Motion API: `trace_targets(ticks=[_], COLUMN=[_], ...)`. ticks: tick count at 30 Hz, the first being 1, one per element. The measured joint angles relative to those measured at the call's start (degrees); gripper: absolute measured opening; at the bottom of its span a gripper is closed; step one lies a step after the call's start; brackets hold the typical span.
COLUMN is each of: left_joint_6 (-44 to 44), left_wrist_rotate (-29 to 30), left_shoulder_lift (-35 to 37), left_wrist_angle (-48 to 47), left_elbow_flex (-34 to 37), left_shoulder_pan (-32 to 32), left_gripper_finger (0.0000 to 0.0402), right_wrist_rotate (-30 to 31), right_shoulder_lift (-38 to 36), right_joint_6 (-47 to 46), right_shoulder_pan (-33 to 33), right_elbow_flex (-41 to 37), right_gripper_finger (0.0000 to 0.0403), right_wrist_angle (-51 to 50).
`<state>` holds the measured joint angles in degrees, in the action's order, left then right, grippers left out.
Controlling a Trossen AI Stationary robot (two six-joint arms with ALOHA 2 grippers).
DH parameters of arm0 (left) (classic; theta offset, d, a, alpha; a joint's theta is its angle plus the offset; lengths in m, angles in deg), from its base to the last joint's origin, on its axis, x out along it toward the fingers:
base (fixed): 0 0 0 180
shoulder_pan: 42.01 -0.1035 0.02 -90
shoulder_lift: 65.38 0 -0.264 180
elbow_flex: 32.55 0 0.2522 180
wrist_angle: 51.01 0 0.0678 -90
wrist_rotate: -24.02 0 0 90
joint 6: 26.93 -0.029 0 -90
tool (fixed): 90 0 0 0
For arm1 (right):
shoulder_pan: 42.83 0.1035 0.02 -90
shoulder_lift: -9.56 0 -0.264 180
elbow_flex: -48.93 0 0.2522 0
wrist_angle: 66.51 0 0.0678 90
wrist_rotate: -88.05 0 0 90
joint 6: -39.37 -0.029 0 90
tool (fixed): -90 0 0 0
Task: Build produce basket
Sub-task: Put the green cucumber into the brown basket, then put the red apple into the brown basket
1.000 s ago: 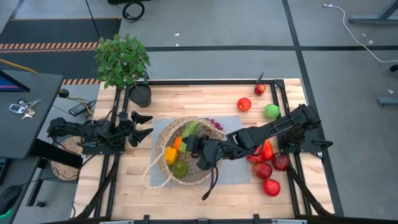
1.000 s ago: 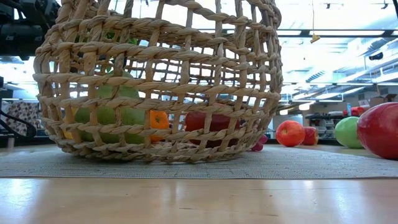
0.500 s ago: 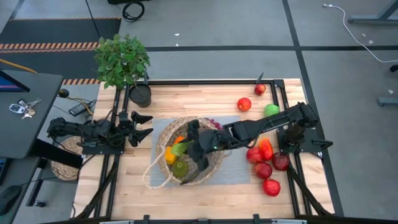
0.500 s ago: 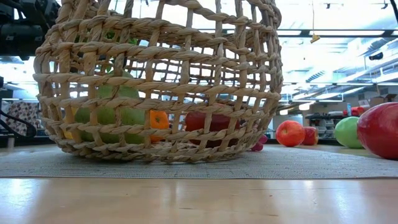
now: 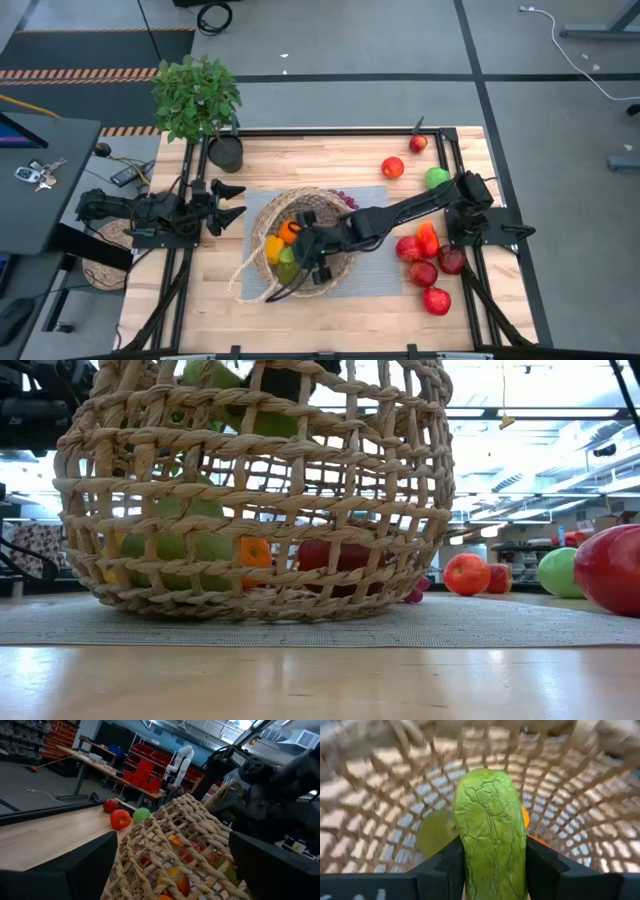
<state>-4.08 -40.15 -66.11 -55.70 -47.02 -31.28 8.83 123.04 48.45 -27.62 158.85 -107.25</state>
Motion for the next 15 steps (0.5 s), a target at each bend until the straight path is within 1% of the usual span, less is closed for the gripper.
trace_targets(ticks=[3, 5, 12, 14, 15], left_joint_6=[0.0, 0.0, 0.0, 0.0, 0.0], left_wrist_rotate=[0.0, 0.0, 0.0, 0.0, 0.0], left_shoulder_lift=[0.0, 0.0, 0.0, 0.0, 0.0], left_wrist_angle=[0.0, 0.0, 0.0, 0.0, 0.0], left_elbow_flex=[0.0, 0.0, 0.0, 0.0, 0.0], left_shoulder_pan=[0.0, 0.0, 0.0, 0.0, 0.0], left_gripper_finger=[0.0389, 0.0389, 0.0389, 0.0389, 0.0389], right_wrist_rotate=[-0.7, -1.2, -1.9, -1.7, -0.5], right_shoulder_lift=[0.8, 0.9, 0.9, 0.9, 0.8], right_joint_6=[-0.3, -0.8, -3.5, -3.5, -3.5], right_shoulder_pan=[-0.4, -0.7, -1.5, -1.5, -1.2], right_elbow_flex=[0.0, 0.0, 0.4, 1.8, 3.1], right_gripper_finger=[0.0173, 0.0184, 0.0255, 0.0273, 0.0281], right_wrist_angle=[0.5, -0.2, 0.1, -0.4, -1.4])
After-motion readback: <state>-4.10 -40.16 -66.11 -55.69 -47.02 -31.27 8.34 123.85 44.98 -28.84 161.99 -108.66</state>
